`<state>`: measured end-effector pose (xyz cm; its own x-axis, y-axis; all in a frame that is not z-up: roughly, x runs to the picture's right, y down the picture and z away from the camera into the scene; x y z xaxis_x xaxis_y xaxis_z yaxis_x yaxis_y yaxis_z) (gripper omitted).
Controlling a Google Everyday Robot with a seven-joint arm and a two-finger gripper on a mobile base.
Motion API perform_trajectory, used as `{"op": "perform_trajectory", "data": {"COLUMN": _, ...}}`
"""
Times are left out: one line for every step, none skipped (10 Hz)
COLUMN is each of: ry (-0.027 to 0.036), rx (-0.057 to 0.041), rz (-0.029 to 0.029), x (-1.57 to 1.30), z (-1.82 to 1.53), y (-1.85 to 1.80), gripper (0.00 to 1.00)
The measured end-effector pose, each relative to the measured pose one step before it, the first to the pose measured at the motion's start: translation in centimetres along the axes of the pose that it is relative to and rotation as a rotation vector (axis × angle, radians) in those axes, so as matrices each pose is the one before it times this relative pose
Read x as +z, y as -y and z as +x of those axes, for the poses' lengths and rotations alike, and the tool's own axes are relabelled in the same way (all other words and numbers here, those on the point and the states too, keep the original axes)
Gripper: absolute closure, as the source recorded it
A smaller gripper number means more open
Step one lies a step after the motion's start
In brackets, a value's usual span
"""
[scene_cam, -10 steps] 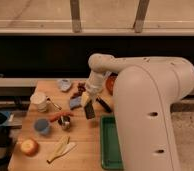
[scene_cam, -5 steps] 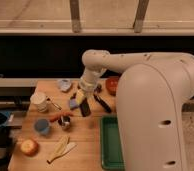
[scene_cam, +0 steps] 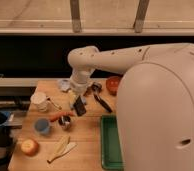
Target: Place eraser in metal cup
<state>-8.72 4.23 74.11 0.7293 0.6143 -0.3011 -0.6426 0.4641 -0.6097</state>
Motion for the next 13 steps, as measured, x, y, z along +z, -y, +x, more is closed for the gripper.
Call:
{"op": "perform_trajectory", "data": {"ry": 0.0051, "rx": -0.0122, "rz": 0.00568, "x": -0.157, "z": -0.06, "y": -0.375, "gripper": 1.0}}
{"op": "perform_trajectory", "data": {"ry": 0.00452, "rx": -0.01402, "rz": 0.00038, "x": -0.051, "z": -0.378, "y": -0.524, "gripper": 1.0}}
{"op": "perform_trajectory", "data": {"ry": 0.00795, "rx": -0.0389, "rz": -0.00118, "x": -0.044, "z": -0.933, "y": -1.261, "gripper": 1.0}}
{"op": "perform_trajectory", "data": {"ry": 0.00561, "rx": -0.02007, "rz": -0.00413, "x": -0.073, "z": -0.456, "y": -0.766, "gripper": 1.0}}
{"op": "perform_trajectory", "data": {"ry": -0.00186, "rx": 0.00007, "rz": 0.00452, "x": 0.012, "z": 0.145, "y": 0.239, "gripper": 1.0}}
{"op": "perform_trajectory", "data": {"ry": 0.00092, "rx": 0.00251, "rz": 0.00106, "x": -0.081, "z": 0.104, "y": 0.138, "gripper": 1.0}}
{"op": "perform_trajectory", "data": {"ry": -0.00054, "rx": -0.00398, "rz": -0.0015, "x": 0.074, "z": -0.155, "y": -0.195, "gripper": 1.0}}
{"op": "perform_trajectory", "data": {"ry": -0.00049, "rx": -0.00017, "rz": -0.00052, "x": 0.032, "z": 0.009, "y": -0.021, "gripper": 1.0}}
{"op": "perform_trajectory", "data": {"ry": 0.00022, "rx": 0.00134, "rz": 0.00033, "x": -0.018, "z": 0.071, "y": 0.058, "gripper": 1.0}}
{"op": "perform_trajectory", "data": {"ry": 0.00266, "rx": -0.00127, "rz": -0.00026, "x": 0.064, "z": 0.031, "y": 0.054, "gripper": 1.0}}
{"op": "perform_trajectory", "data": {"ry": 0.01753, "rx": -0.01562, "rz": -0.01044, "x": 0.491, "z": -0.386, "y": -0.46, "gripper": 1.0}}
{"op": "perform_trajectory", "data": {"ry": 0.012, "rx": -0.01054, "rz": -0.00848, "x": 0.472, "z": -0.568, "y": -0.349, "gripper": 1.0}}
{"op": "perform_trajectory", "data": {"ry": 0.01734, "rx": -0.02062, "rz": -0.01798, "x": 0.761, "z": -1.232, "y": -0.759, "gripper": 1.0}}
